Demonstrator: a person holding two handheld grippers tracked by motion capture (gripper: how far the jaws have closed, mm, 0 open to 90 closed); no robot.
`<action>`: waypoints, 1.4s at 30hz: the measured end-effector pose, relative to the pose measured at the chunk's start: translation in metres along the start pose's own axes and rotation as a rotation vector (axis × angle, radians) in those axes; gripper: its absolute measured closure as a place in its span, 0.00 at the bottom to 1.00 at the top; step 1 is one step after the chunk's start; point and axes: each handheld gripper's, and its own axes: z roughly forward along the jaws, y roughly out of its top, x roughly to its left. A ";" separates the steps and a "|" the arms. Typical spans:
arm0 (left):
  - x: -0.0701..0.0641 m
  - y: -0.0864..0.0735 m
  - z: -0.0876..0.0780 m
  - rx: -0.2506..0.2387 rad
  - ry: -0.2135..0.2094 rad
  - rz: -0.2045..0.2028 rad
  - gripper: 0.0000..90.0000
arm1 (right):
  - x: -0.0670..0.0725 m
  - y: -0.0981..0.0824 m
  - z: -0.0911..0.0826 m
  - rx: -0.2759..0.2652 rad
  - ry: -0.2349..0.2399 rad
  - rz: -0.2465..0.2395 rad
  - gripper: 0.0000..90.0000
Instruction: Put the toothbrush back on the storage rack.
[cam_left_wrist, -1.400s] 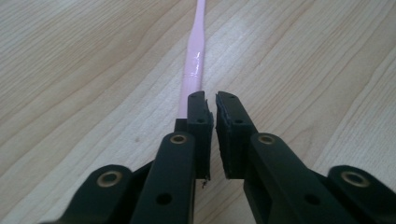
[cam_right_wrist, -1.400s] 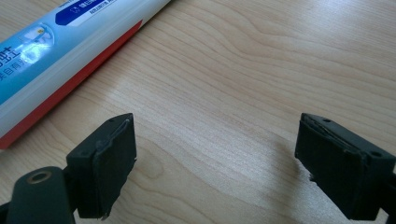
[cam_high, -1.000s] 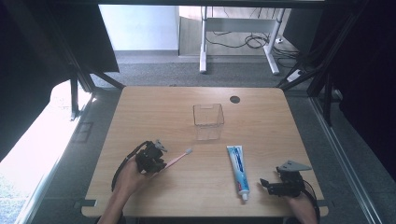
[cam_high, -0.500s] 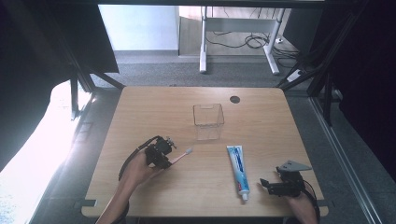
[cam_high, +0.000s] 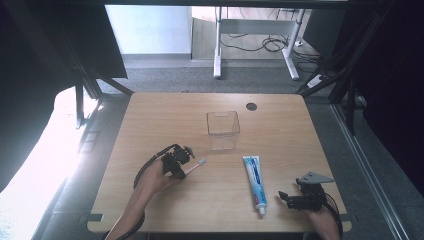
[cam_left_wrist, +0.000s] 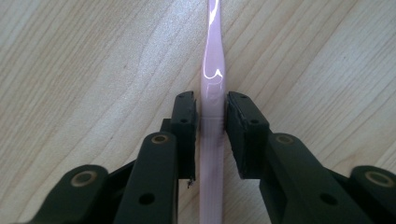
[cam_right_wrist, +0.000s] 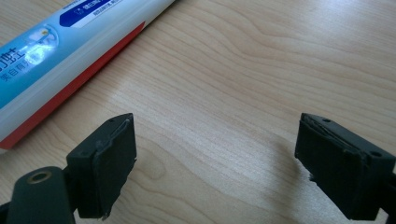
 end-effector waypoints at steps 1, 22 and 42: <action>-0.001 0.001 0.000 -0.004 -0.009 -0.017 0.85 | 0.000 0.000 -0.001 -0.008 -0.005 0.001 0.15; -0.005 -0.002 -0.018 -0.120 -0.033 -0.018 0.88 | 0.000 0.000 -0.001 -0.008 -0.004 0.001 0.14; -0.007 -0.010 -0.049 -0.286 -0.056 -0.005 0.88 | 0.000 0.000 0.001 0.004 0.000 0.003 0.14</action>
